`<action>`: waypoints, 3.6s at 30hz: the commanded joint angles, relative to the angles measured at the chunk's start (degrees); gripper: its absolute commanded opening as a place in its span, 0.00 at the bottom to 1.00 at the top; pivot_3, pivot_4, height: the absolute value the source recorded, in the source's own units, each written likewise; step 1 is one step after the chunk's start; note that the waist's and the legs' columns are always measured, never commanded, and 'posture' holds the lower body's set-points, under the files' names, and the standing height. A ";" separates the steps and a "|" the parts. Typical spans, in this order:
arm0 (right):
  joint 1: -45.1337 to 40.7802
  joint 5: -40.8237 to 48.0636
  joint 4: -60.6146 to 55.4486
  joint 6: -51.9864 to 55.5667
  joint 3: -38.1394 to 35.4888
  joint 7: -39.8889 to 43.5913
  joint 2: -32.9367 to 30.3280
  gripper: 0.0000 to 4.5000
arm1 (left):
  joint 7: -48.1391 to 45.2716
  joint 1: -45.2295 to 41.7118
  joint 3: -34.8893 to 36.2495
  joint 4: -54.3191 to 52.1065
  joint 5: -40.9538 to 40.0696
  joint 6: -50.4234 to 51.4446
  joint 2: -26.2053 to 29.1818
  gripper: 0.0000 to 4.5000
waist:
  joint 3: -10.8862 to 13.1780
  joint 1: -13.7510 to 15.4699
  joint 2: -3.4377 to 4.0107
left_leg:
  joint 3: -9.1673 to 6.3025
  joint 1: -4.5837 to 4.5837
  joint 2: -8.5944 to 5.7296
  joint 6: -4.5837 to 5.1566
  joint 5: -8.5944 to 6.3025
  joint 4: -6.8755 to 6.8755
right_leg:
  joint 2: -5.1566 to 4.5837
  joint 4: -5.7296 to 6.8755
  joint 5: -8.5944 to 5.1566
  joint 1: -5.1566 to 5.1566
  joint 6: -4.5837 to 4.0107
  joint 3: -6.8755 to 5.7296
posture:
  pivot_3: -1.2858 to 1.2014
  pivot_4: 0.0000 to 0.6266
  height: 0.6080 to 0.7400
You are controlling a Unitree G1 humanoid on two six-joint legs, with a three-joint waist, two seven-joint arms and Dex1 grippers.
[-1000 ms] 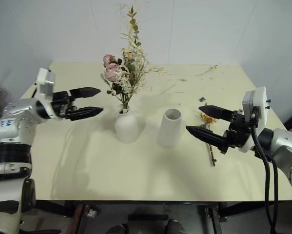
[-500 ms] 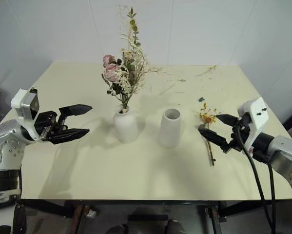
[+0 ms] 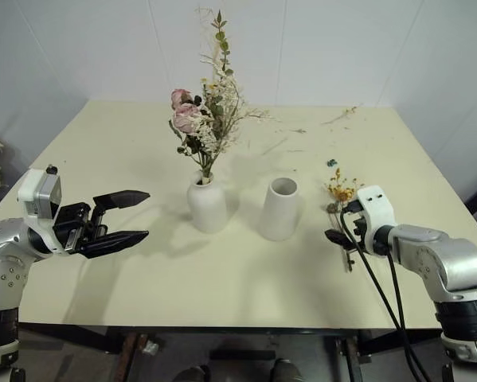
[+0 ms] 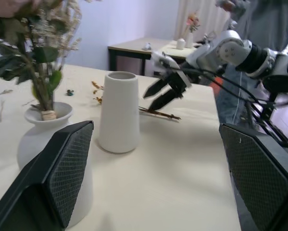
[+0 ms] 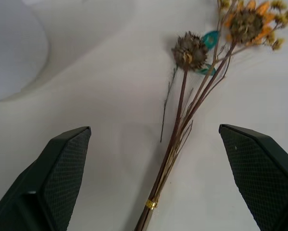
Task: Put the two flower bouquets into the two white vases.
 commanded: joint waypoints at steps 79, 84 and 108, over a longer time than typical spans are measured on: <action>-6.20 -6.32 0.83 -56.19 -2.71 12.91 32.22 0.01 | 8.53 -1.53 4.78 -4.36 -6.60 -3.06 0.66 1.00 | 0.14 -1.55 0.23 | 0.00 0.08 0.06 0.00 -0.04 -0.25 | 0.06 0.09 0.12 -0.06 0.26 -0.03 | 0.52 0.24 1.00; -3.68 -4.92 -3.06 -54.47 -1.37 12.55 33.31 0.01 | 8.44 -2.36 4.29 -3.88 -6.51 -2.96 0.78 1.00 | 0.14 -1.49 0.23 | 0.00 0.08 0.06 0.00 -0.04 -0.26 | 0.06 0.09 0.12 -0.07 0.25 -0.03 | 0.52 0.24 1.00; 3.00 -6.50 -3.87 -55.79 -2.22 10.35 33.30 0.11 | 7.43 -5.12 2.40 -1.09 -5.12 -4.06 0.71 1.00 | 0.14 -1.50 0.23 | 0.00 0.08 0.06 -0.01 -0.04 -0.25 | 0.06 0.08 0.11 -0.06 0.24 -0.03 | 0.52 0.24 1.00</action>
